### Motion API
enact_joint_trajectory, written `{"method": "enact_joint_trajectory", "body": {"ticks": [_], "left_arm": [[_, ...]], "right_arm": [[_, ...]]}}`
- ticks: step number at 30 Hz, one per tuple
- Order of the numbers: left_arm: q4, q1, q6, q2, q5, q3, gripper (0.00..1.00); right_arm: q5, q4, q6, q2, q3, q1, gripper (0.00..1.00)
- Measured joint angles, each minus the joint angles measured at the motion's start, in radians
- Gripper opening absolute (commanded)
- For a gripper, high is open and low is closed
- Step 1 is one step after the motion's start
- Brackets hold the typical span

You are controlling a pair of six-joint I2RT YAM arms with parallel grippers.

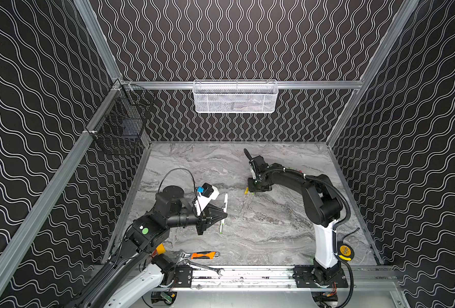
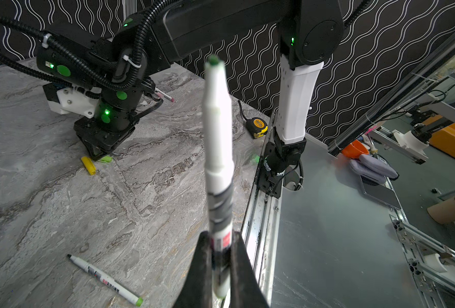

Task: Insert the pens into the pen caps
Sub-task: 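Lower the right gripper onto the green cap and close on it, then lift the green cap with the right gripper and carry it toward the left gripper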

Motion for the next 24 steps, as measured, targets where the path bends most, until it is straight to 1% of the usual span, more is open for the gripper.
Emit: {"method": "enact_joint_trajectory", "body": {"ticks": [4,8,12,15,20,24], "left_arm": [[0.006,0.0,-0.008,-0.004,0.0,-0.001,0.0],[0.014,0.0,-0.021,-0.004,0.0,-0.006,0.0],[0.026,0.0,-0.048,0.003,0.001,-0.013,0.0],[0.032,0.0,-0.052,0.006,0.003,-0.015,0.0],[0.067,0.0,-0.079,0.035,0.003,-0.026,0.0],[0.093,0.0,-0.103,0.068,0.003,-0.029,0.0]], "right_arm": [[0.023,-0.039,-0.027,0.022,0.037,0.006,0.33],[0.032,-0.064,-0.053,0.039,0.064,0.013,0.3],[0.038,-0.08,-0.076,0.059,0.093,0.019,0.21],[0.054,-0.092,-0.084,0.066,0.104,0.023,0.17],[0.054,-0.084,-0.087,0.049,0.085,0.024,0.13],[0.031,-0.085,-0.086,-0.009,0.026,0.024,0.1]]}}
